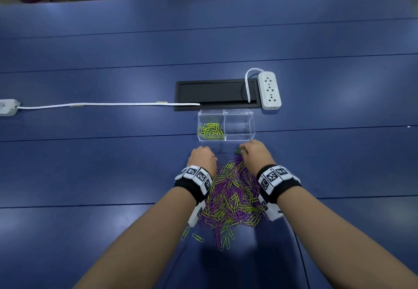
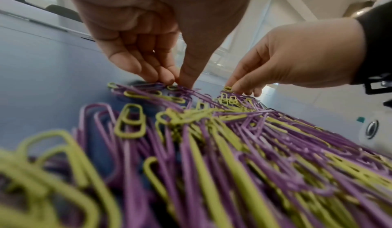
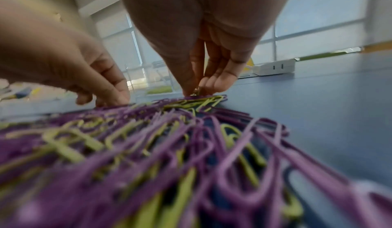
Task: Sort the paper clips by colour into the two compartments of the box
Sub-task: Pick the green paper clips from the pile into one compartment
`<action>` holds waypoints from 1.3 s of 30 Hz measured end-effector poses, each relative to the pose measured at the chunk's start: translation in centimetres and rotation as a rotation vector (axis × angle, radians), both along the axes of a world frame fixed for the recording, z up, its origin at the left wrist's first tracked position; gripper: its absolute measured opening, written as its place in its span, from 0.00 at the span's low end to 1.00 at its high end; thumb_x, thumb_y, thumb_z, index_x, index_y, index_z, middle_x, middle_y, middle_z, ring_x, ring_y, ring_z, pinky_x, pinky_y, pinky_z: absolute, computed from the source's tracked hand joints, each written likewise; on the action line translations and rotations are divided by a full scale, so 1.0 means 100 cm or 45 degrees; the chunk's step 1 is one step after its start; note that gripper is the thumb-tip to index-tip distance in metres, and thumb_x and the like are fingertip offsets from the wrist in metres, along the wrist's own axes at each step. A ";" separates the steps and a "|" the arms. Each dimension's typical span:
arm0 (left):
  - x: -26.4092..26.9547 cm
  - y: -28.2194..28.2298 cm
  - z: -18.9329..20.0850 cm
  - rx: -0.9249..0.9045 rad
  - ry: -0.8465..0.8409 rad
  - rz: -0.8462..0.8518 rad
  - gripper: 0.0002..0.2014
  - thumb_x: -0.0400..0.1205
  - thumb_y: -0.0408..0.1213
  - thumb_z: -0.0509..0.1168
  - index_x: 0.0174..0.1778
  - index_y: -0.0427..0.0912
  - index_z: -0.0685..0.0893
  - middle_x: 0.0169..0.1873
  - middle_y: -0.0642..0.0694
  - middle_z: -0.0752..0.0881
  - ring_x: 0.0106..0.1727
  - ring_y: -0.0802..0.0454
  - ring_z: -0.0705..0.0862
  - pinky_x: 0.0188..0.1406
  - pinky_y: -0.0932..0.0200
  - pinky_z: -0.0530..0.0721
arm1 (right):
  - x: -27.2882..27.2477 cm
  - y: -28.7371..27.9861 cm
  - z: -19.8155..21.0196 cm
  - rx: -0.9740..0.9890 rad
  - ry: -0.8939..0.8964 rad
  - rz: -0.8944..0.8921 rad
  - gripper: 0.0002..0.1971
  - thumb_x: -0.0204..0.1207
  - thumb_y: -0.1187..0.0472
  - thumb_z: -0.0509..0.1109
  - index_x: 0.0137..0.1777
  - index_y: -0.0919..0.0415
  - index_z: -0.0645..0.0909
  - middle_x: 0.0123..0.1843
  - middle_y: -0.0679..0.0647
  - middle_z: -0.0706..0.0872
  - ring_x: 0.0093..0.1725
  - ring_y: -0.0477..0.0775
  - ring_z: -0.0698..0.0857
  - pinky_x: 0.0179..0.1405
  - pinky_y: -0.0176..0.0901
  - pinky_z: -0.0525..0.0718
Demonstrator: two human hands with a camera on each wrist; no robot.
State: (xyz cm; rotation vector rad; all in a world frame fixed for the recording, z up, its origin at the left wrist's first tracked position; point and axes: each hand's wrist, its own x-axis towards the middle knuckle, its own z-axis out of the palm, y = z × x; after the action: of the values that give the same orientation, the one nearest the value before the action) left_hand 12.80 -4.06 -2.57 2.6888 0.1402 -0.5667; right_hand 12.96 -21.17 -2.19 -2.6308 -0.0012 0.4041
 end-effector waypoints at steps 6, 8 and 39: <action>-0.004 0.002 0.003 0.103 0.035 -0.090 0.13 0.85 0.40 0.58 0.58 0.34 0.79 0.58 0.37 0.80 0.63 0.38 0.75 0.61 0.47 0.75 | 0.001 0.005 -0.002 -0.163 0.018 0.058 0.09 0.79 0.69 0.61 0.55 0.70 0.80 0.58 0.63 0.78 0.62 0.62 0.75 0.61 0.54 0.80; -0.008 0.003 0.008 0.038 0.014 -0.032 0.11 0.85 0.38 0.56 0.57 0.35 0.75 0.57 0.37 0.81 0.61 0.38 0.77 0.58 0.46 0.77 | 0.004 0.005 -0.001 -0.166 0.075 0.047 0.10 0.79 0.68 0.60 0.55 0.71 0.80 0.60 0.64 0.77 0.64 0.64 0.74 0.64 0.53 0.77; -0.079 0.022 0.003 0.123 -0.079 -0.311 0.13 0.82 0.25 0.59 0.63 0.33 0.73 0.62 0.37 0.72 0.63 0.40 0.75 0.58 0.50 0.78 | -0.038 0.049 0.015 0.421 0.278 0.081 0.03 0.72 0.61 0.72 0.45 0.54 0.83 0.37 0.46 0.83 0.40 0.48 0.82 0.43 0.39 0.79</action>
State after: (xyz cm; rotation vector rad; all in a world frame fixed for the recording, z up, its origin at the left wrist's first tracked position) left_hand 4.85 -1.90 -2.24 2.8346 -0.1845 -0.5597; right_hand 9.20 -16.25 -0.67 -2.2552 -0.0743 0.6523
